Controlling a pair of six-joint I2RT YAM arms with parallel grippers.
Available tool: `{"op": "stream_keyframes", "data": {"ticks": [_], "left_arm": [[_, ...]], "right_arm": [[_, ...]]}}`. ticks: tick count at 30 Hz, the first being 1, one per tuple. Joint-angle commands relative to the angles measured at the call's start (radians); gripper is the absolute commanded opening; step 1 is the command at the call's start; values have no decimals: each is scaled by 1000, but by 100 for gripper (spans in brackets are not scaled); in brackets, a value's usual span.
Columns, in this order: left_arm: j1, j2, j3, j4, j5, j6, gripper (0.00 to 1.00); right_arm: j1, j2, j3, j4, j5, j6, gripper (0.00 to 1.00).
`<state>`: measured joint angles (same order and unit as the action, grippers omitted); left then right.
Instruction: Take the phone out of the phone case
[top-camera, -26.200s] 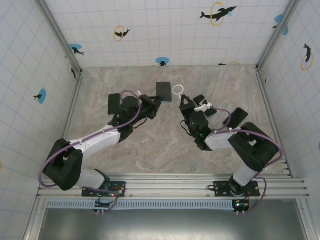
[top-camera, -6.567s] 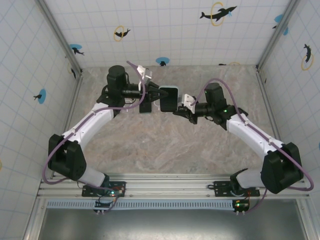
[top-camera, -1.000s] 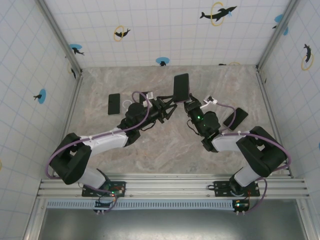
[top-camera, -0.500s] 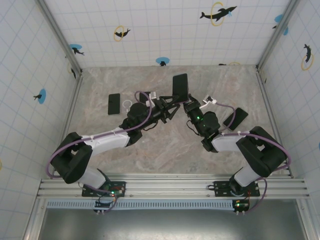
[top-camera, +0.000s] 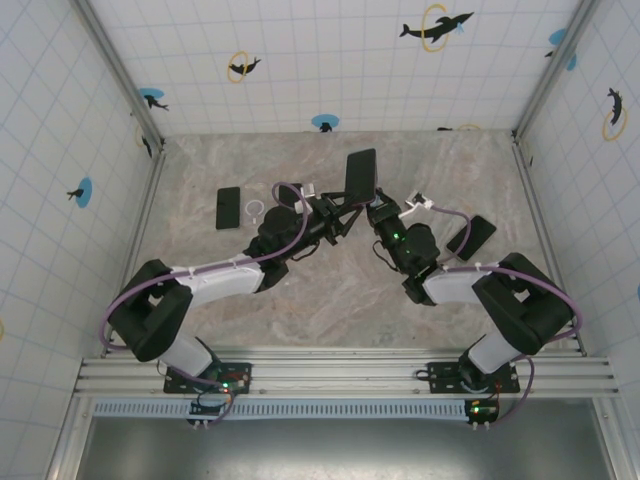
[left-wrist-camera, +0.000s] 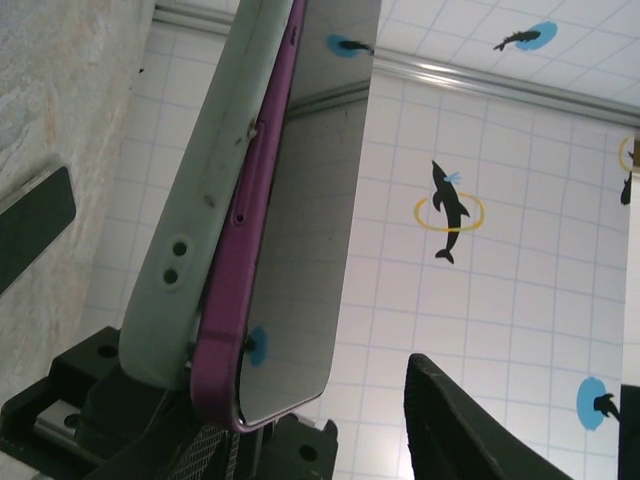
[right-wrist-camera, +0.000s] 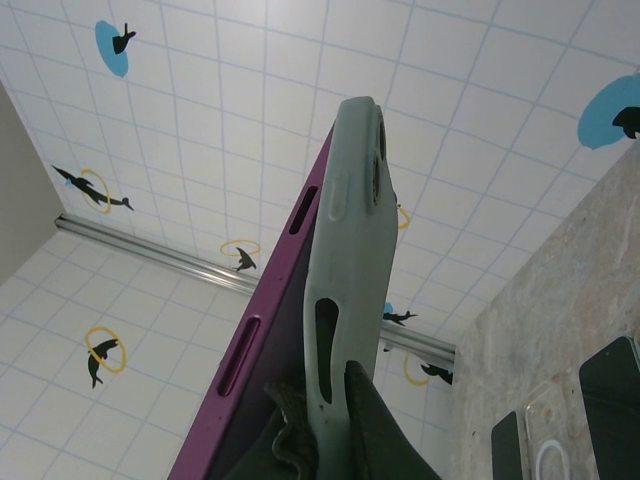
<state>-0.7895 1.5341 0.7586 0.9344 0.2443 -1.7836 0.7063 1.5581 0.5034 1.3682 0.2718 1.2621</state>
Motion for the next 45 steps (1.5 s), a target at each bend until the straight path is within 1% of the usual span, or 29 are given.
{"op": "stream_keyframes", "data": {"ticks": [1,6,8,10,13,15,16,22,24,28,34,39,42,45], "left_arm": [[0,21,33,27,-87,-1,42],[0,31,44,6,-122,1,40],[1,38,49,10,-131,-2,37],[0,46,60,20,-133,-6,33],[1,56,75,32,-119,-8,24],[1,55,76,38,-113,-9,15],[1,55,74,38,-111,-9,12],[1,41,86,32,-109,6,2],[1,36,95,27,-109,13,2],[1,25,109,14,-99,21,1],[0,8,90,-14,-94,39,1],[2,25,84,-10,-85,53,1],[5,45,66,-41,-97,93,1],[6,98,53,-14,-109,112,0]], "right_arm": [[32,-32,-19,119,28,-6,6],[48,-21,-26,145,61,-2,6],[53,-12,-23,154,66,5,6],[60,-6,-23,155,72,6,6],[62,-2,-26,145,80,10,6],[61,-1,-28,138,87,11,6],[60,-1,-30,133,90,12,6],[47,-10,-62,69,121,5,6],[44,-23,-77,11,148,2,6],[25,-69,-105,-162,206,-22,6],[-54,-133,-170,-236,235,-55,6],[-142,-204,-211,-288,191,-84,7],[-202,-259,-222,-350,118,-100,8],[-250,-316,-224,-432,57,-130,8]]}}
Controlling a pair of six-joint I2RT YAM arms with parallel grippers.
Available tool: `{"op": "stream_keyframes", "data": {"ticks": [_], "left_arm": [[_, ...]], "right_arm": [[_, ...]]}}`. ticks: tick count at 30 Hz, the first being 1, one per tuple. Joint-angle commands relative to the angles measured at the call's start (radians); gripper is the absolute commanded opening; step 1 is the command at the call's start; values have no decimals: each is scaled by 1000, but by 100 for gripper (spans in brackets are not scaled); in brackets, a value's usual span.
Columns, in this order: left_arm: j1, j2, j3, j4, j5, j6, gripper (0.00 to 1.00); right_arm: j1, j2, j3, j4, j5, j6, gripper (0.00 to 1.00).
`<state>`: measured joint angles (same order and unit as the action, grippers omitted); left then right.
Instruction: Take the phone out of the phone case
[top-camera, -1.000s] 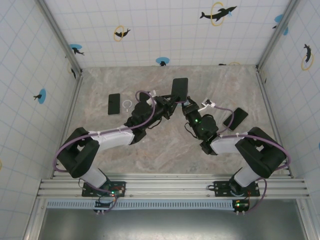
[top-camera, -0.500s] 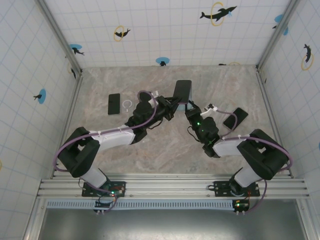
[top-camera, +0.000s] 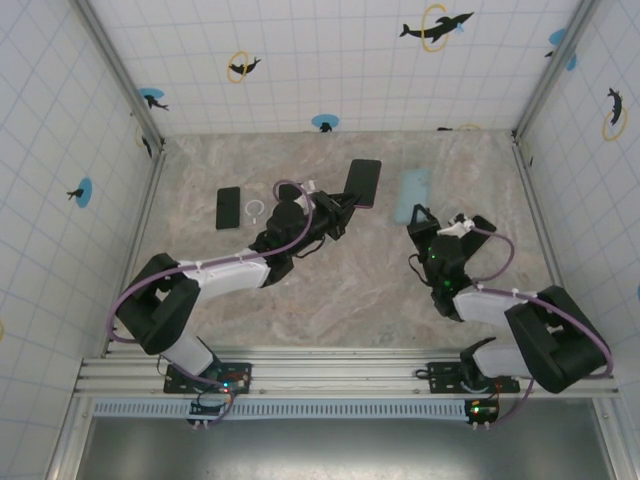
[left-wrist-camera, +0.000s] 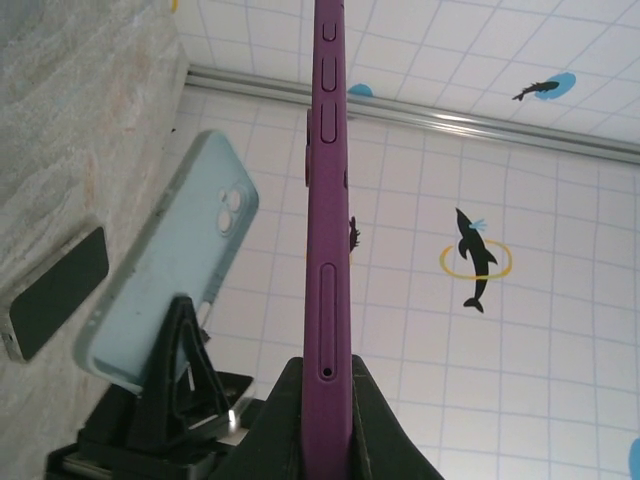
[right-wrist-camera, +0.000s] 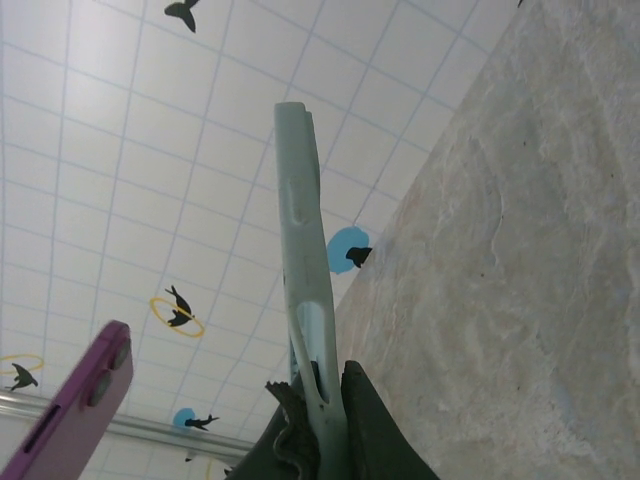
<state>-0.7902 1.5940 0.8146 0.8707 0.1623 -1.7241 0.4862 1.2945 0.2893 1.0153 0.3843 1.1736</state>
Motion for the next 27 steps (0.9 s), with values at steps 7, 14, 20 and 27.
{"op": "stream_keyframes", "data": {"ticks": [7,14,20,27], "left_arm": [[4,167,27,48,-87,91,0],[12,292,57,71,-122,94,0],[32,395,127,66,-125,97,0],[55,494,212,69,-107,82,0]], "right_arm": [[-118,-168,-24,-228,-152,-86,8],[-143,-225,-54,-270,-179,-95,8],[-146,-245,-74,-271,-182,-91,8],[-152,-265,-91,-276,-178,-89,8]]}}
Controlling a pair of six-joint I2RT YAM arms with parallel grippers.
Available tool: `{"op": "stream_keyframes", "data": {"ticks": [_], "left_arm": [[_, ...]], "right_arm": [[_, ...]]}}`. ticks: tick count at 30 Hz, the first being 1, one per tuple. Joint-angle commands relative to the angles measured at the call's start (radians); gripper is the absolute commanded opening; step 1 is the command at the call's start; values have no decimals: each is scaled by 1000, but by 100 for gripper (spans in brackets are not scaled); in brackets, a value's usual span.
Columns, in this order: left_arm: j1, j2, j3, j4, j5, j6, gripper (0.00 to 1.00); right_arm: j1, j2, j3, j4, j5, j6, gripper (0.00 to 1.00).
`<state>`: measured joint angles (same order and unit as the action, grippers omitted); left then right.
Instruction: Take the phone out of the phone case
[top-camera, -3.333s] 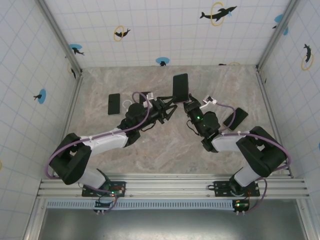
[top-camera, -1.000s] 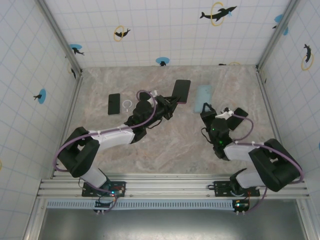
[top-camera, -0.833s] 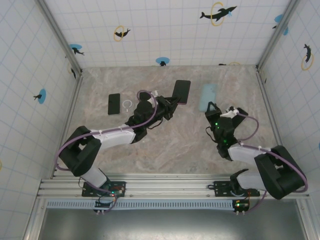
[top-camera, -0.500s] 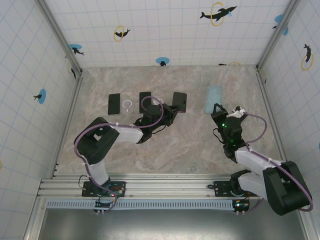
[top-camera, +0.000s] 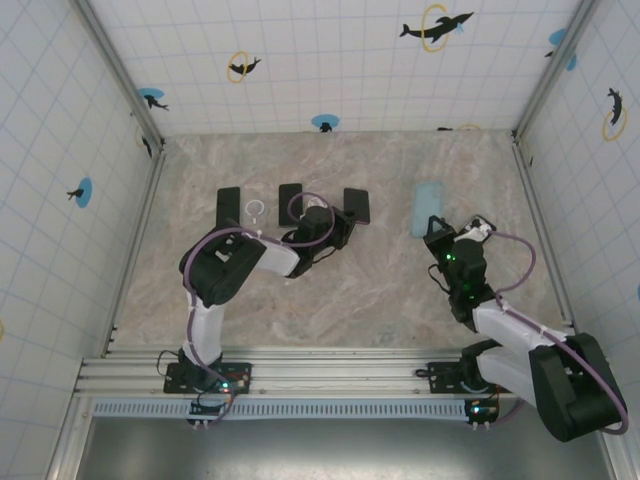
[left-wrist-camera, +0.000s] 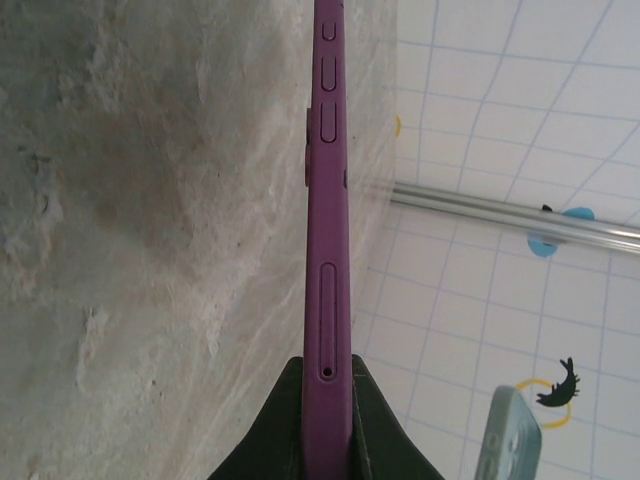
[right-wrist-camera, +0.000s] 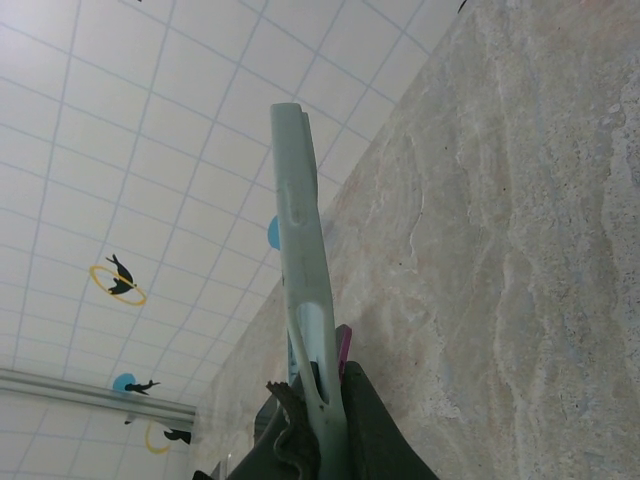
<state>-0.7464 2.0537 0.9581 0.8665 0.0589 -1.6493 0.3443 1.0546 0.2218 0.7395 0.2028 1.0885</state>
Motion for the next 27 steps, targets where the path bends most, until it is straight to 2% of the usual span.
{"op": "stream_keyframes", "data": {"ticks": [1,16,23,27], "left_arm": [[15,50,84,77,9,5,0],[57,179,191,48,71,-9,3],[71,212,223,29,99,-29,9],[74,220,246,6,127,-29,18]], "right_arm": [[-10,-28,-27,-3,3,-3,8],[-25,-66,-49,-37,2,7,8],[-24,-50,-51,-25,-4,17,8],[-25,-42,-53,-15,-5,16,8]]}}
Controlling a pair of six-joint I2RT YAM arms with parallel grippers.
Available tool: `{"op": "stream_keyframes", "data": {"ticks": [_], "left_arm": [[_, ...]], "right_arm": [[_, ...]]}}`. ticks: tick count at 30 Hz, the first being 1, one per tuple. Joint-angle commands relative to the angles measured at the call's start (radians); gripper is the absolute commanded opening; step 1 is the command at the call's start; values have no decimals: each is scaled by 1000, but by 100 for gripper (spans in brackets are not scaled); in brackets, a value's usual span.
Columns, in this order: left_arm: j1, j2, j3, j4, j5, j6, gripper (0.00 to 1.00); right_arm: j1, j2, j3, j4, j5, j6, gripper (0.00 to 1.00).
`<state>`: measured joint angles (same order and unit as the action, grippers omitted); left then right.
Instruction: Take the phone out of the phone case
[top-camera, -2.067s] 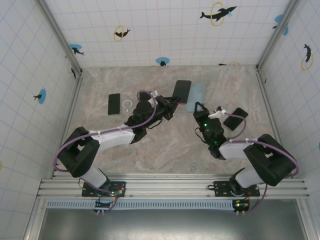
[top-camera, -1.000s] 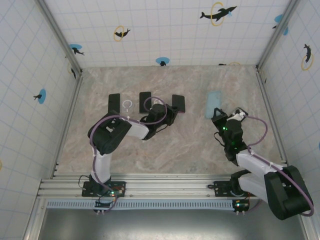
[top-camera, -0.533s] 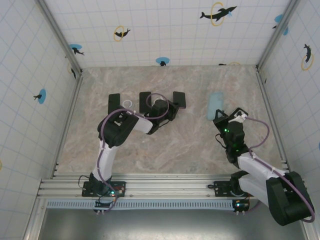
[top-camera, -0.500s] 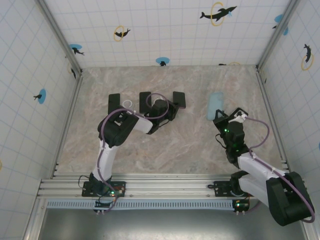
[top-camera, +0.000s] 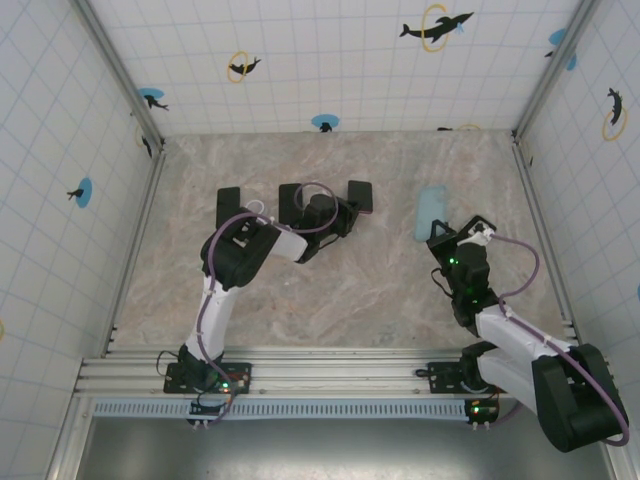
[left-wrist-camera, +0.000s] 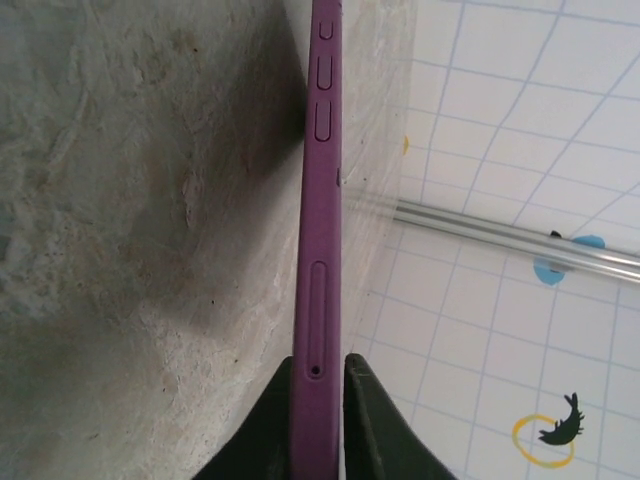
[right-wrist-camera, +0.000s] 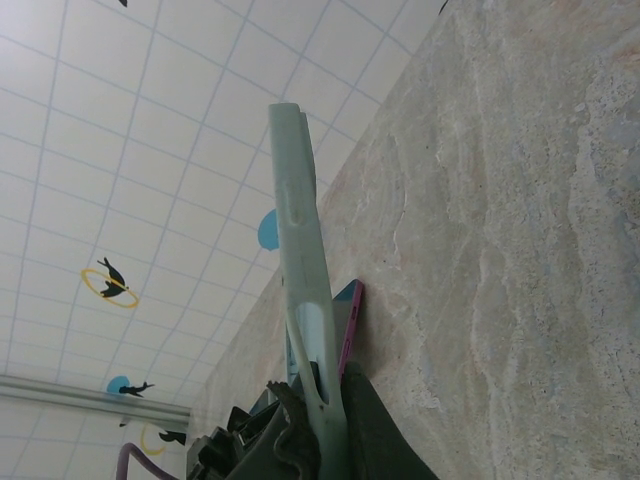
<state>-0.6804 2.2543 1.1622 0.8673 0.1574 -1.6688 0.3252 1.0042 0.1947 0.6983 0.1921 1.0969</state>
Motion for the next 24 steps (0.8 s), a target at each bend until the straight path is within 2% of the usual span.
{"op": "stream_keyframes", "data": {"ticks": [1,10,18,24], "left_arm": [[8,17,43,-4,35,-6,20],[8,-30,12,-95,56,3,42],[10,-105,18,-323,69,66,63],[10,-126,2,-355,77,57,67]], "right_arm": [[-6,11,-25,27,6,7,8],[-6,44,-19,46,0,12,8],[-5,64,1,14,4,15,9],[-5,72,2,19,2,24,9]]}}
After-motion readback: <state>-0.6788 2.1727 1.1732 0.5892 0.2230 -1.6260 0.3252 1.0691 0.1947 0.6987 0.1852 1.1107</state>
